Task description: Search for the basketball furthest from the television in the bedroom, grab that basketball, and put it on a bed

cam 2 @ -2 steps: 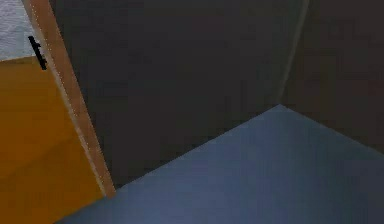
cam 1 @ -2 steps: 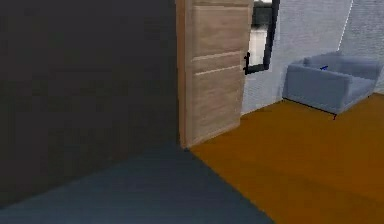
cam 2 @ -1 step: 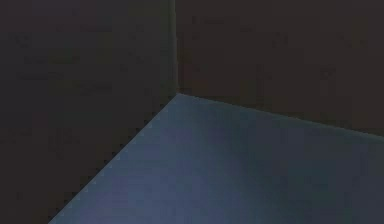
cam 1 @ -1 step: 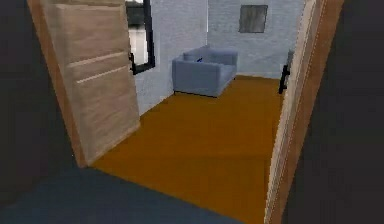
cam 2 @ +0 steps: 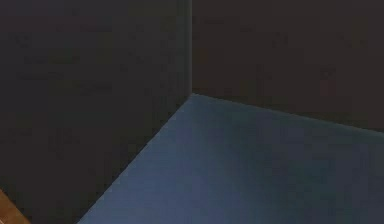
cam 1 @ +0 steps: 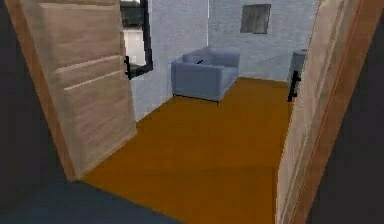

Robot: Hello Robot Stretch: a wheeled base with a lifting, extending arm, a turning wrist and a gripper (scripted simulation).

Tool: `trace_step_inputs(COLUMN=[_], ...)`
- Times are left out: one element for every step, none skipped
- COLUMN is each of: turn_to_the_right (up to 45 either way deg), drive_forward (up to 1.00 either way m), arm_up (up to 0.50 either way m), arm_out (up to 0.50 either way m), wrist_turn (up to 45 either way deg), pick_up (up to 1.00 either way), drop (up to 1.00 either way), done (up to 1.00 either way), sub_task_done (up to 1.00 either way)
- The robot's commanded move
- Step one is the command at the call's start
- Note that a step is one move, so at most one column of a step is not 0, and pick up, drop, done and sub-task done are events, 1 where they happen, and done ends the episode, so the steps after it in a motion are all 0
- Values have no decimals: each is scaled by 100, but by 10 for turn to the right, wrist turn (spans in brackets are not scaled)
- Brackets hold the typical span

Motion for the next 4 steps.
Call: trace_step_inputs(turn_to_the_right=[0, 0, 450, 90], drive_forward=[100, 80, 0, 0], arm_up=[0, 0, 0, 0], arm_out=[0, 0, 0, 0], wrist_turn=[0, 0, 0, 0], pick_up=[0, 0, 0, 0], drop=[0, 0, 0, 0], done=[0, 0, 0, 0], sub_task_done=[0, 0, 0, 0])
